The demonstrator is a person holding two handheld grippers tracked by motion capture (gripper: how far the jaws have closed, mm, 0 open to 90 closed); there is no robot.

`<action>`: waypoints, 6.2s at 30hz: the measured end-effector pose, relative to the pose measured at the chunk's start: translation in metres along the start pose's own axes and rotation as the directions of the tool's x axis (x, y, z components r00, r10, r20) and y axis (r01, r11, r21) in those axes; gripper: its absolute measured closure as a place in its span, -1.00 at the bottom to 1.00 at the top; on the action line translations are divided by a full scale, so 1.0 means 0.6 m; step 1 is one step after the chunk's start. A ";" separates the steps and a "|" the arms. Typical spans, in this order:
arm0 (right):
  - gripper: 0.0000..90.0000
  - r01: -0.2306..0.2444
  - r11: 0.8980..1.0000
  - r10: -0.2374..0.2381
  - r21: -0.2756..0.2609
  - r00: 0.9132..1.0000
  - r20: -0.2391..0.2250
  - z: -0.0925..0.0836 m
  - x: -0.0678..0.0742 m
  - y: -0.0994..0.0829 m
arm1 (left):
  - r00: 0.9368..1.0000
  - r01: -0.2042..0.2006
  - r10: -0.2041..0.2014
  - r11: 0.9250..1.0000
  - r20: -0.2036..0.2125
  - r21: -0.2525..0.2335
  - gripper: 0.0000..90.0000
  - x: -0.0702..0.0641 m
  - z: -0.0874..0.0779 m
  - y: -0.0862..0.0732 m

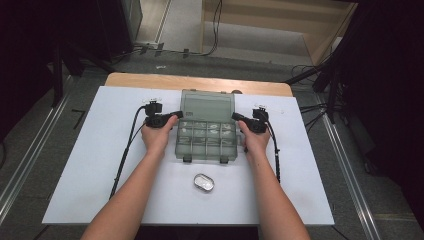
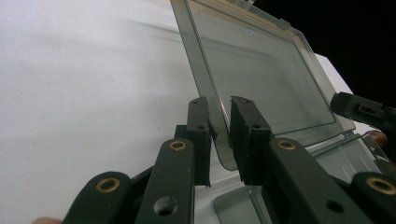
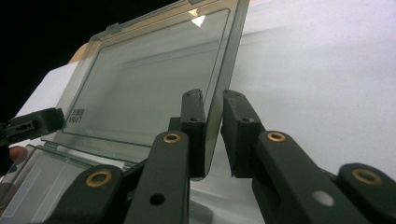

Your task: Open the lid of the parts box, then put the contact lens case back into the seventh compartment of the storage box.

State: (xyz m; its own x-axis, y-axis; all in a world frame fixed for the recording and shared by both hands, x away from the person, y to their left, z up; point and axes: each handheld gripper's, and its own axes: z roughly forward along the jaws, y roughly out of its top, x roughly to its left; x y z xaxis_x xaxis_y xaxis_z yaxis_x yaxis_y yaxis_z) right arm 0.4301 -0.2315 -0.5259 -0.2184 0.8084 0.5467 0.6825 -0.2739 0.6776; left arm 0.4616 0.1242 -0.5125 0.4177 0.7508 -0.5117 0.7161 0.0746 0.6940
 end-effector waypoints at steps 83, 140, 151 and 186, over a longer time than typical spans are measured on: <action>-1.00 0.458 0.887 -0.459 -0.058 0.889 0.006 -0.152 0.108 -0.094 | 0.908 -0.405 0.418 0.895 0.036 -0.185 -1.00 -0.048 -0.229 -0.090; -1.00 0.506 0.862 -0.507 -0.040 0.856 -0.104 -0.226 0.123 -0.149 | 0.912 -0.409 0.395 0.887 -0.109 -0.216 -1.00 0.059 -0.407 -0.188; -1.00 0.546 0.837 -0.544 -0.034 0.827 -0.141 -0.231 0.144 -0.152 | 0.900 -0.434 0.414 0.874 -0.136 -0.217 -1.00 0.057 -0.405 -0.195; -1.00 0.632 0.772 -0.603 0.060 0.760 -0.242 -0.207 0.188 -0.168 | 0.892 -0.451 0.431 0.870 -0.138 -0.198 -1.00 0.055 -0.396 -0.199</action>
State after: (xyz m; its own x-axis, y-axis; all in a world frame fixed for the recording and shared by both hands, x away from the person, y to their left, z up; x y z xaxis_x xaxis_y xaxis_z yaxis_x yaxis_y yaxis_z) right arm 0.2500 -0.1778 -0.4714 -0.7464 0.6535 0.1259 0.4313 0.3309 0.8393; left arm 0.2569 0.2961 -0.4918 0.6036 0.7924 -0.0875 0.3242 -0.1437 0.9350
